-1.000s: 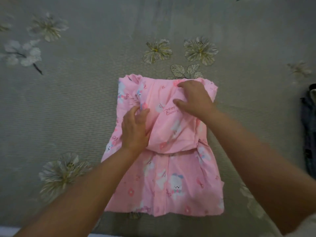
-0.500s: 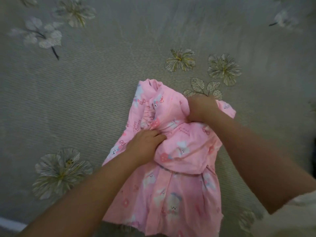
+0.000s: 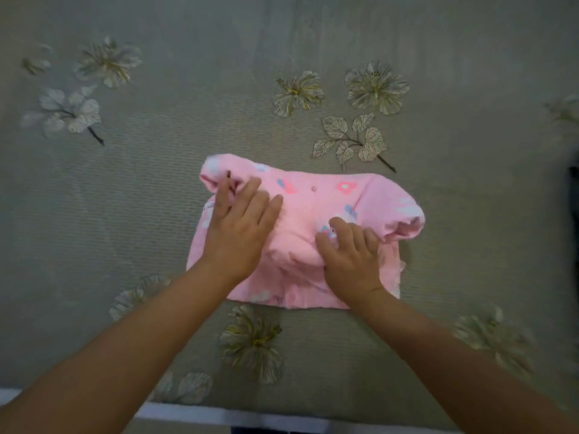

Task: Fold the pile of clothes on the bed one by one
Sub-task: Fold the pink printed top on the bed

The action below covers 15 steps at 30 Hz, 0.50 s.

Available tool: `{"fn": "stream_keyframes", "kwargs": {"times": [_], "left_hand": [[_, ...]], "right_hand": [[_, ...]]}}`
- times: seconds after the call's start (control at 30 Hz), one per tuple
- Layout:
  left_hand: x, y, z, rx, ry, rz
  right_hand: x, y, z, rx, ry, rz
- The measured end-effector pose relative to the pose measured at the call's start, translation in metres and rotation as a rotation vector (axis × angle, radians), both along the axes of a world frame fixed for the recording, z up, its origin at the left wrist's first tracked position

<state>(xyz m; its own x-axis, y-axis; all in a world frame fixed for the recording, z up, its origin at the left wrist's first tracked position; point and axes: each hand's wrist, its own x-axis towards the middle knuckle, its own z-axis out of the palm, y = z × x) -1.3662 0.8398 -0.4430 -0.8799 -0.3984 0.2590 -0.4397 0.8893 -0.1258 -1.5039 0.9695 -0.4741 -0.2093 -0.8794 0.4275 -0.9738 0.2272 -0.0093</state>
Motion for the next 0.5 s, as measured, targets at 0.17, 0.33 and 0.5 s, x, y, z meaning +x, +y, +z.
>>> {"fn": "stream_keyframes", "kwargs": {"times": [0.17, 0.33, 0.5], "left_hand": [[0.040, 0.054, -0.033, 0.126, -0.286, 0.015], [0.053, 0.066, -0.068, 0.356, -0.461, 0.148], [0.042, 0.049, -0.071, 0.511, -0.469, 0.172]], "right_hand": [[0.041, 0.055, -0.037, 0.429, -0.091, -0.008], [0.045, 0.062, -0.052, 0.460, -0.094, 0.009], [0.030, 0.048, -0.057, 0.351, 0.135, 0.115]]}}
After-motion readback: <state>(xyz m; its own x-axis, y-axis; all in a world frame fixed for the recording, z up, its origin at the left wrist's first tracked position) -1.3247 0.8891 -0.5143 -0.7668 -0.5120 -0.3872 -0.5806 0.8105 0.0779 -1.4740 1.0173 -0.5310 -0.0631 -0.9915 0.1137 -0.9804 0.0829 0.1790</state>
